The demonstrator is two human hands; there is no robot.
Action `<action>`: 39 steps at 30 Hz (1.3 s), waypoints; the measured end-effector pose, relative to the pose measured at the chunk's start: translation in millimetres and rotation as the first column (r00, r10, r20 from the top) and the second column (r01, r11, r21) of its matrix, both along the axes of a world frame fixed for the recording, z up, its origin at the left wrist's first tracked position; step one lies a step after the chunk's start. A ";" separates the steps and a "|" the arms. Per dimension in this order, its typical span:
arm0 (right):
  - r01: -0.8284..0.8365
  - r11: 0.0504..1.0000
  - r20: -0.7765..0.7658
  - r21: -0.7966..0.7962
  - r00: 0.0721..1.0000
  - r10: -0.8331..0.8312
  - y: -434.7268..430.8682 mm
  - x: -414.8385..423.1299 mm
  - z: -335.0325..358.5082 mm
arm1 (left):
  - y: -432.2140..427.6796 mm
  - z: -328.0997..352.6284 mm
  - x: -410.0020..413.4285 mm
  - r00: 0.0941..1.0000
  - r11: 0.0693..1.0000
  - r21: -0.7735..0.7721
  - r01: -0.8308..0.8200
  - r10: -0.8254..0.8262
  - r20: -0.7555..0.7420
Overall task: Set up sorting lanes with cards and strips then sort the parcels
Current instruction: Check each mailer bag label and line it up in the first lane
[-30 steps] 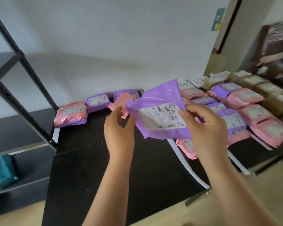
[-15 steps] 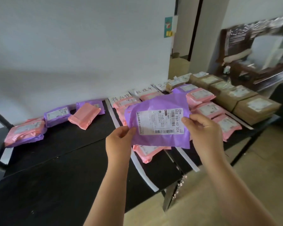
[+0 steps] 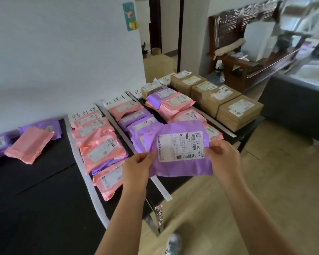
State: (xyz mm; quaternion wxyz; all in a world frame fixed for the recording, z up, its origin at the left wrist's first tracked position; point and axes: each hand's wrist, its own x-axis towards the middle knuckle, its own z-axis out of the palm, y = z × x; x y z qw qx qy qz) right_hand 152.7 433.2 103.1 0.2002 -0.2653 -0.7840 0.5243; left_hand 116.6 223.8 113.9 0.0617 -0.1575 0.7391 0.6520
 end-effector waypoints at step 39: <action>-0.555 0.831 0.451 0.041 0.752 0.480 237.2 -286.4 -108.0 | 248.4 -109.9 -208.3 0.941 0.945 -0.304 0.121 -0.011 0.338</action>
